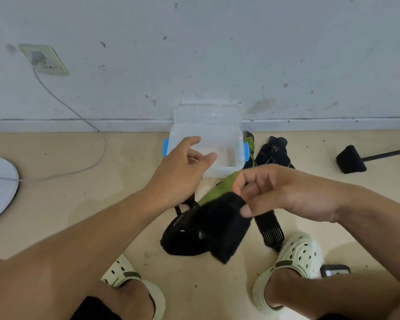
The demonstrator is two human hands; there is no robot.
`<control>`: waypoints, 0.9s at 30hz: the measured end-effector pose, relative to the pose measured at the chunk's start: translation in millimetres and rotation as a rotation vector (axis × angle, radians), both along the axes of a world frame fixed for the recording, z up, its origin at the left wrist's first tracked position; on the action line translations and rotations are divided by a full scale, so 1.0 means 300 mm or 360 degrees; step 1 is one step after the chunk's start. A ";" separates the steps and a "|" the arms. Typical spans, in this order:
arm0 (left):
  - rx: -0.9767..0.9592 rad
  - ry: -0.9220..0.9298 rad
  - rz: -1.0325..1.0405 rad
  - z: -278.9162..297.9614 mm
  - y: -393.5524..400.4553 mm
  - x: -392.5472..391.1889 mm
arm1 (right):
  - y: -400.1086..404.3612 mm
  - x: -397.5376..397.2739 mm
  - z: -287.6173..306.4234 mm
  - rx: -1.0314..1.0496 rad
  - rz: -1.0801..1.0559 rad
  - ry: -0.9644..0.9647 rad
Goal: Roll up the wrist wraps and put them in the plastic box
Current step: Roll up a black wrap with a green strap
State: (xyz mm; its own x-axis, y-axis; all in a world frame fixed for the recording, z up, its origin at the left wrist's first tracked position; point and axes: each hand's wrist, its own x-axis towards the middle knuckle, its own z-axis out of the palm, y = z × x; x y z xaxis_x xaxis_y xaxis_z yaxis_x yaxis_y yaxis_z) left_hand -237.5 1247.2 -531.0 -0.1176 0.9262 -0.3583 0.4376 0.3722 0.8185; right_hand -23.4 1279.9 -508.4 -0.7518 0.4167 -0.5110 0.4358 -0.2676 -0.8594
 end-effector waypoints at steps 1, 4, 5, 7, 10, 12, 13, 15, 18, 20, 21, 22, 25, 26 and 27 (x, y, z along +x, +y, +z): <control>0.0004 -0.0044 0.0006 0.001 0.000 0.001 | 0.000 -0.005 -0.003 0.0045 -0.0090 -0.0011; 0.0024 -0.0225 -0.0056 0.006 -0.015 0.015 | 0.000 -0.017 -0.012 0.0097 -0.0499 -0.0043; 0.0021 -0.0273 -0.0095 0.012 -0.021 0.021 | 0.003 -0.019 -0.013 0.0098 -0.0623 -0.0042; 0.0020 -0.0331 -0.0177 0.020 -0.029 0.028 | 0.012 -0.019 -0.016 0.0120 -0.0825 -0.0026; 0.0028 -0.0335 -0.0346 0.023 -0.036 0.030 | 0.022 -0.015 -0.012 0.0130 -0.0934 0.0076; 0.0099 -0.0276 -0.0392 0.012 -0.037 0.029 | 0.019 -0.013 -0.002 0.0099 -0.0899 0.0161; 0.0163 -0.0268 -0.0365 0.004 -0.036 0.026 | 0.016 -0.013 0.006 0.0076 -0.0863 0.0210; 0.0269 -0.0334 -0.0256 -0.003 -0.031 0.023 | 0.012 -0.013 0.021 0.0041 -0.0824 0.0262; 0.0344 -0.0385 -0.0086 -0.004 -0.026 0.024 | 0.015 -0.012 0.035 0.0103 -0.0841 0.0196; 0.0354 -0.0379 0.0052 -0.002 -0.020 0.022 | 0.016 -0.010 0.033 0.0160 -0.0840 0.0066; 0.0348 -0.0385 0.0128 -0.003 -0.017 0.019 | 0.014 -0.009 0.028 0.0183 -0.0803 -0.0012; 0.0329 -0.0386 0.0192 -0.004 -0.013 0.014 | 0.009 -0.010 0.028 0.0206 -0.0740 -0.0088; 0.0245 -0.0348 0.0218 -0.009 -0.006 0.012 | -0.006 -0.017 0.027 0.0237 -0.0624 -0.0144; 0.0233 -0.0325 0.0200 -0.010 -0.007 0.016 | -0.009 -0.020 0.029 0.0230 -0.0661 -0.0095; 0.0246 -0.0298 0.0183 -0.010 -0.007 0.020 | -0.010 -0.021 0.029 0.0203 -0.0730 -0.0016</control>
